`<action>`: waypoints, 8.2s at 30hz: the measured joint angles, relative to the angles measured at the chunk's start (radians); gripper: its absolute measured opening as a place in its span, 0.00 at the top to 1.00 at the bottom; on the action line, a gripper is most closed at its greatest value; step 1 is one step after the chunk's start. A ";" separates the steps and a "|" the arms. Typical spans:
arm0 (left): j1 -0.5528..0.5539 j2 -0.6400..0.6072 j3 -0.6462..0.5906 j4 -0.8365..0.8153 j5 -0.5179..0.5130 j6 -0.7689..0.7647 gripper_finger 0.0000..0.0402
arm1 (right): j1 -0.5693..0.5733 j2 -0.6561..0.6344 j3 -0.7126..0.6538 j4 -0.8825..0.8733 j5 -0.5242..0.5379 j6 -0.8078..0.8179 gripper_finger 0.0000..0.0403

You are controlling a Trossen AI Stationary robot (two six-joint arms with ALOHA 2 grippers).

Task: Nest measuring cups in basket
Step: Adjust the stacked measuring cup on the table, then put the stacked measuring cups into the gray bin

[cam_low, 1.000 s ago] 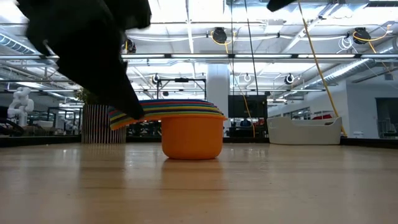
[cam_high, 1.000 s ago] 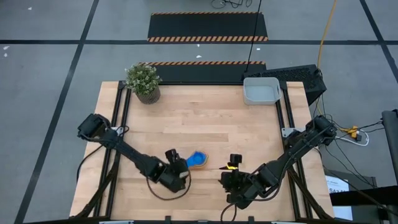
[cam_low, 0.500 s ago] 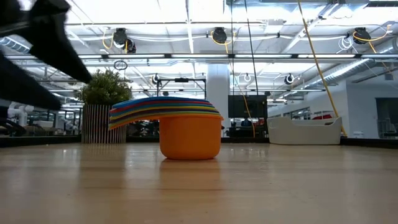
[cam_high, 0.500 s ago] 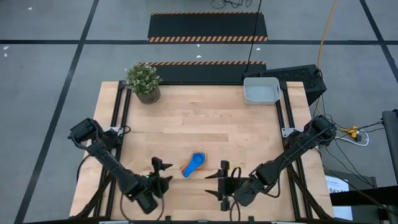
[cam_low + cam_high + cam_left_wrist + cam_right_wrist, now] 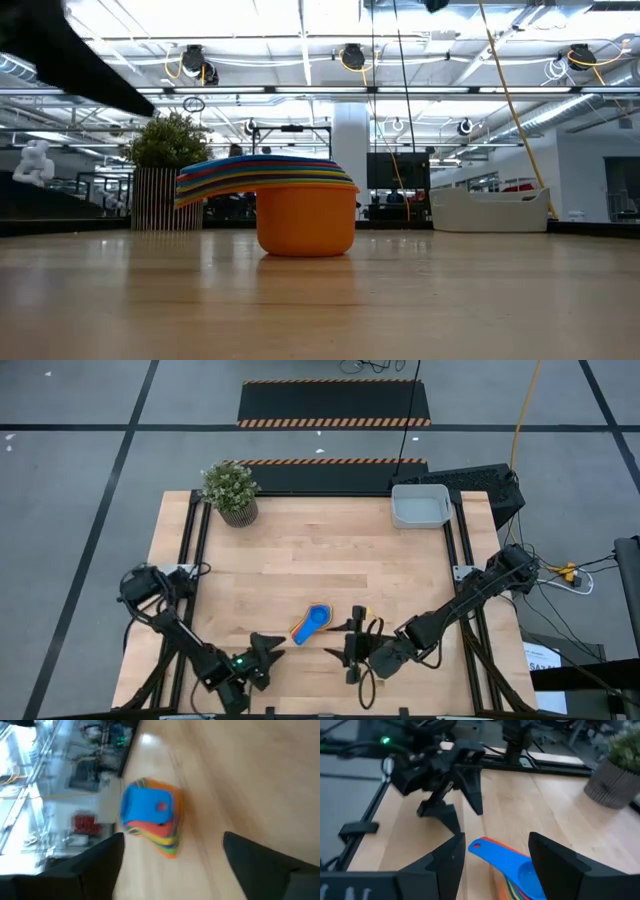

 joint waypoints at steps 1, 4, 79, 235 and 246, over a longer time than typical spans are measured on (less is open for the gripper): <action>0.012 0.008 0.001 0.001 -0.008 0.002 0.16 | -0.009 0.000 0.000 0.000 -0.002 0.017 0.48; 0.032 0.020 0.003 -0.053 -0.040 -0.085 0.16 | -0.036 0.031 0.020 0.044 -0.059 0.028 0.48; 0.126 -0.217 -0.001 -1.127 -0.013 -1.289 0.44 | -0.414 0.515 0.676 -0.675 -0.576 -0.437 0.26; 0.972 -0.034 0.431 0.499 0.267 0.942 0.80 | 0.166 -0.449 -0.090 -1.226 0.530 0.575 0.26; 0.974 0.137 0.647 0.457 0.263 0.940 0.80 | -0.014 -0.605 -0.241 -0.764 0.547 0.060 0.26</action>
